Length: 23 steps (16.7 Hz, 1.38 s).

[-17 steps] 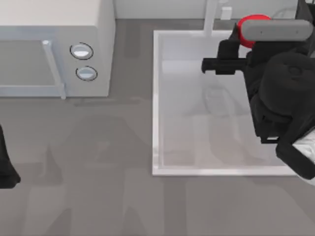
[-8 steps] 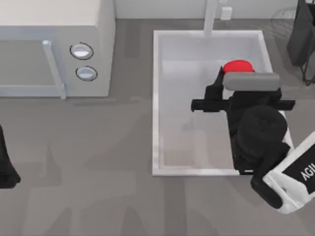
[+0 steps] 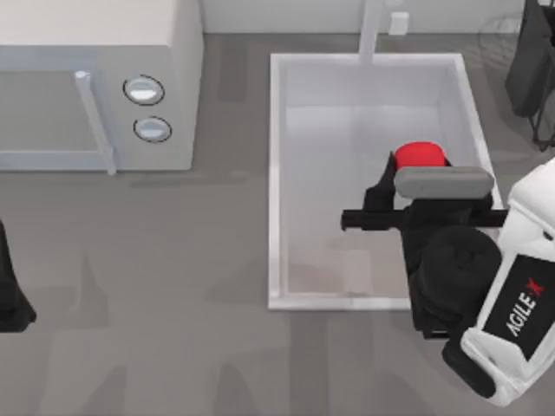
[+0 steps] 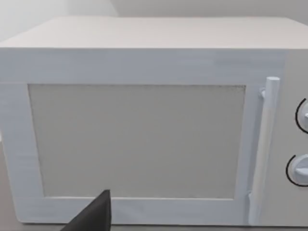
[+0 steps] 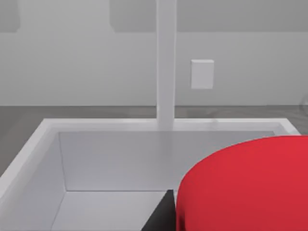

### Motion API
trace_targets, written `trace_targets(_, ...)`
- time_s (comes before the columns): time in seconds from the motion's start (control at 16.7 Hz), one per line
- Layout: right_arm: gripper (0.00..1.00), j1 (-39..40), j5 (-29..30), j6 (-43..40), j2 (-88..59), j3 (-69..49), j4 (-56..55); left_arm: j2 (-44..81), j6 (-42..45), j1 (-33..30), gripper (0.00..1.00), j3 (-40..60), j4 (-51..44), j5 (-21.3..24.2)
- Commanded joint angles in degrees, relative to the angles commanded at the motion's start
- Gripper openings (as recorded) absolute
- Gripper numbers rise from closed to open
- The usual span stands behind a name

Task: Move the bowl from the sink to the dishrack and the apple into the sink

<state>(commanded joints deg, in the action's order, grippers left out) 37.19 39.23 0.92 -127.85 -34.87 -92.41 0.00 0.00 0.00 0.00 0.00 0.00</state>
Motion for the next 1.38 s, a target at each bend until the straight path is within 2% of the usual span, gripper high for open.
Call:
trace_targets(0.12,0.00,0.00,0.00,0.00,0.00,0.00,0.00,0.00,0.00,0.00,1.00,0.00,0.00,0.00)
trace_targets(0.9,0.98,0.00,0.00,0.00,0.00,0.00,0.00,0.00,0.00,0.00,1.00,0.00,0.00,0.00)
trace_targets(1.38,1.00,0.00,0.00,0.00,0.00,0.00,0.00,0.00,0.00,0.00,1.00,0.00,0.00,0.00)
